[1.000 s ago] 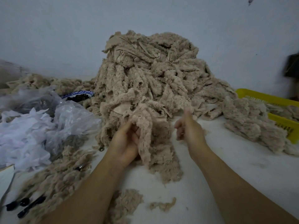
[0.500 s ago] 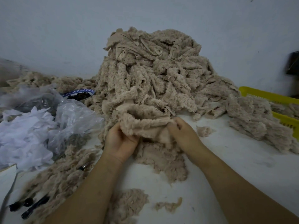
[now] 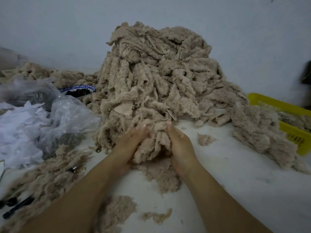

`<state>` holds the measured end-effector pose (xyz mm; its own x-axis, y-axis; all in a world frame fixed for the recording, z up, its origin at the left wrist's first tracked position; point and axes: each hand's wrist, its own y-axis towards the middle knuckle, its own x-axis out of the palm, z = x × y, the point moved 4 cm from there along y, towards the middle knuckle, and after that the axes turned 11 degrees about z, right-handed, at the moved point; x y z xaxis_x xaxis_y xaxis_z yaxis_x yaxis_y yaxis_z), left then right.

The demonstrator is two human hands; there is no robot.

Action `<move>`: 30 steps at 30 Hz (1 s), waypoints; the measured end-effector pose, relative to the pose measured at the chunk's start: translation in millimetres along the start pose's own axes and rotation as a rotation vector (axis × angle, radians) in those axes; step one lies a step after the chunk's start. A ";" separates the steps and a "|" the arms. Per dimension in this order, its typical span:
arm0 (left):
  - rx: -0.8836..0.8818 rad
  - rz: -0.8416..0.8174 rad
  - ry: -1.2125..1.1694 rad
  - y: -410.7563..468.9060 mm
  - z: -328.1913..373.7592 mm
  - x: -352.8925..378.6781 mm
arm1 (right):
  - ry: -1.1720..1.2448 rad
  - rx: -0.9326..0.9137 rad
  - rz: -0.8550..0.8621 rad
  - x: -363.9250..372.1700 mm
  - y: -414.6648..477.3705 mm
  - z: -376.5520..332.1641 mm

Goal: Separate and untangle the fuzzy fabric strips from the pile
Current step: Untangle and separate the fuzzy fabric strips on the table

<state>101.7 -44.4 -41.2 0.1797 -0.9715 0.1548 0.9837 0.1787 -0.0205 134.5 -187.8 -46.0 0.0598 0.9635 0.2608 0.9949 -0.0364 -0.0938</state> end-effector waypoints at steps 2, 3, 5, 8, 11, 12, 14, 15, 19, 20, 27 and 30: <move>0.112 -0.012 0.251 -4.4 4.2 6.2 | -0.080 -0.053 0.006 1.3 -1.6 5.4; 0.130 -0.029 0.325 -3.6 1.7 7.0 | -0.101 -0.058 0.012 2.0 -2.2 7.3; 0.117 -0.027 0.325 -1.9 -1.9 6.6 | -0.126 -0.045 0.023 2.4 -1.6 10.3; -0.026 0.011 0.050 1.7 -6.7 -1.8 | -0.050 -0.013 -0.007 2.1 -3.1 12.5; -0.103 -0.022 -0.104 -0.7 -6.7 -6.0 | 0.070 0.060 0.006 -1.9 -5.3 11.0; -0.123 -0.037 -0.123 -1.3 -7.3 -6.4 | 0.091 0.076 0.007 -4.3 -4.6 10.2; -0.159 -0.067 -0.170 -2.6 -8.1 -5.9 | 0.087 0.087 0.016 -10.5 -2.3 8.1; -0.171 -0.067 -0.193 -3.3 -7.2 -6.2 | 0.084 0.096 0.026 -13.5 -1.6 6.2; -0.216 -0.016 -0.272 -2.0 -4.9 -6.2 | 0.018 0.071 0.068 -22.3 4.1 -1.2; -0.224 -0.018 -0.276 -1.9 -4.6 -5.5 | -0.001 0.060 0.060 -22.8 4.3 -3.4; -0.257 -0.114 -0.304 -1.7 -2.6 -0.6 | 0.014 0.043 0.283 -37.0 0.1 -20.6; -0.262 -0.125 -0.428 -4.1 2.8 -0.4 | 0.083 0.017 0.287 -33.2 -5.4 -23.6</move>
<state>97.6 -44.3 -38.4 0.0955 -0.8225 0.5607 0.9761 -0.0331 -0.2147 129.1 -225.9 -31.5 0.3454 0.8895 0.2991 0.9350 -0.2991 -0.1905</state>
